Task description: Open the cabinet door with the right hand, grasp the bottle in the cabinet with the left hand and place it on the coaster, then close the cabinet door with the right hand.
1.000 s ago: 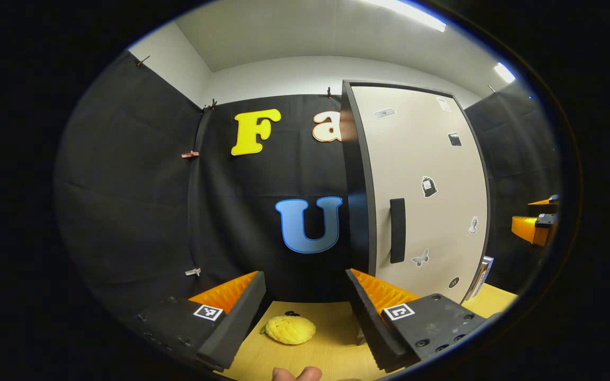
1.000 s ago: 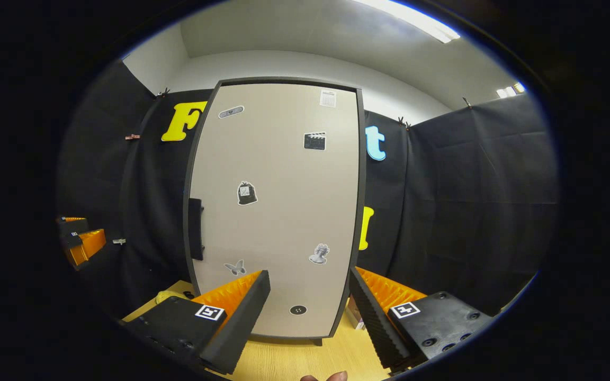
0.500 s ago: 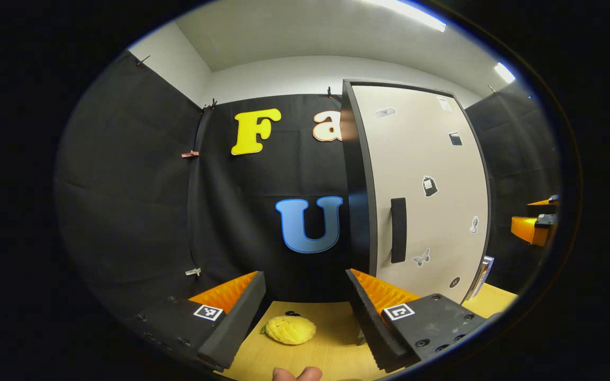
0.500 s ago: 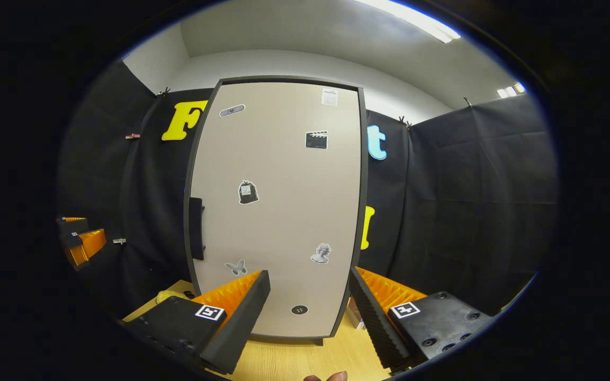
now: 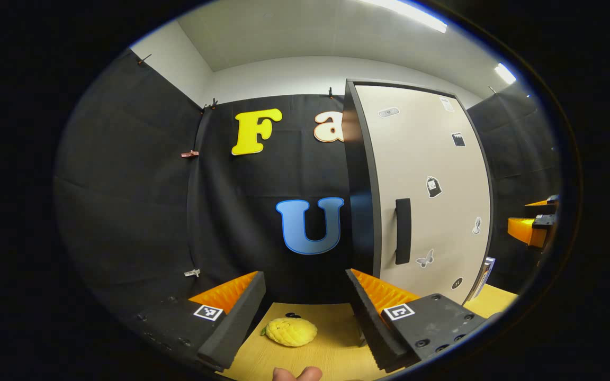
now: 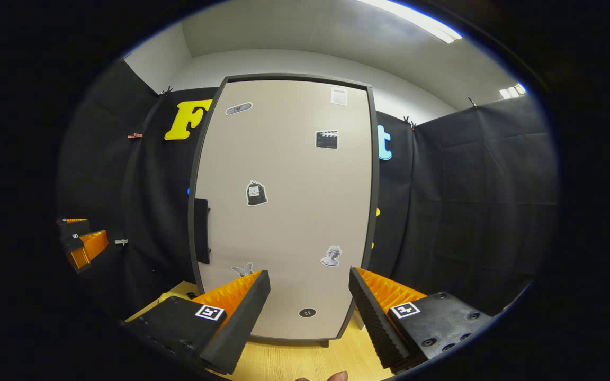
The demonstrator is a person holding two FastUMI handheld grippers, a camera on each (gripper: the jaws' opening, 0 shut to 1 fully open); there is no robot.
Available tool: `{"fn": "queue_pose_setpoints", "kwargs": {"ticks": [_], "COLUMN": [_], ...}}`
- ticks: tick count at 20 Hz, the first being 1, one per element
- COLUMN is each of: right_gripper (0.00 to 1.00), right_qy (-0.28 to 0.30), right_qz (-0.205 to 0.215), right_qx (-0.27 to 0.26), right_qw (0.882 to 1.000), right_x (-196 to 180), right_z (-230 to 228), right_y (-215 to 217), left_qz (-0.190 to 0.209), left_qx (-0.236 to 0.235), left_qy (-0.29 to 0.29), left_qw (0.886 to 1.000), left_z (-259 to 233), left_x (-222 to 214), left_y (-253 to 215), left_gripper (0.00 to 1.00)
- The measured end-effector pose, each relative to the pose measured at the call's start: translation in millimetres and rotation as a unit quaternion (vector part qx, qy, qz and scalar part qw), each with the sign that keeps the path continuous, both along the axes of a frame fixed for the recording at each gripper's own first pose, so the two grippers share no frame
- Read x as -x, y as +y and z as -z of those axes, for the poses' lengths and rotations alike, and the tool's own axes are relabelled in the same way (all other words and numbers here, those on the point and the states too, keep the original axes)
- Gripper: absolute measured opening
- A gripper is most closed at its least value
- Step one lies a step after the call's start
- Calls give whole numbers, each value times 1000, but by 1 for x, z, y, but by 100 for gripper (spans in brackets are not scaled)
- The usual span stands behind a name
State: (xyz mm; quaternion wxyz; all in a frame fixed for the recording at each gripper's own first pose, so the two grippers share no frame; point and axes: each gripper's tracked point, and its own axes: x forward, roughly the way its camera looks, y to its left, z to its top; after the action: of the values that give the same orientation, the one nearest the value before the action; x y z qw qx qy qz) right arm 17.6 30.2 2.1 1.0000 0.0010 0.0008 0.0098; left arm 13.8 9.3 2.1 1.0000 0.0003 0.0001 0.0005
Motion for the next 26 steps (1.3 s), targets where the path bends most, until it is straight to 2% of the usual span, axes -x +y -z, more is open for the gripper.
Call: {"fn": "queue_pose_setpoints", "kwargs": {"ticks": [6,15,23,25,26], "right_gripper": [98,98,98,93,81], "right_qy": [-1,0,13,16,18], "right_qz": [-28,-85,-76,-59,-52], "right_qx": [-9,-39,-44,-43,-44], "right_qw": [1000,996,996,997,998], "right_x": [-24,-79,-125,-134,-139], "right_z": [-2,-9,8,13,15], "right_y": [49,153,198,197,197], "left_qz": [-5,-19,-33,-36,-38], "left_qx": [-2,4,6,9,9], "left_qy": [6,17,27,29,30], "left_qw": [1000,1000,999,999,999], "left_z": [10,30,43,45,46], "left_x": [-15,-34,-38,-37,-36], "left_y": [22,57,77,81,83], "left_gripper": [95,94,95,95,94]}}
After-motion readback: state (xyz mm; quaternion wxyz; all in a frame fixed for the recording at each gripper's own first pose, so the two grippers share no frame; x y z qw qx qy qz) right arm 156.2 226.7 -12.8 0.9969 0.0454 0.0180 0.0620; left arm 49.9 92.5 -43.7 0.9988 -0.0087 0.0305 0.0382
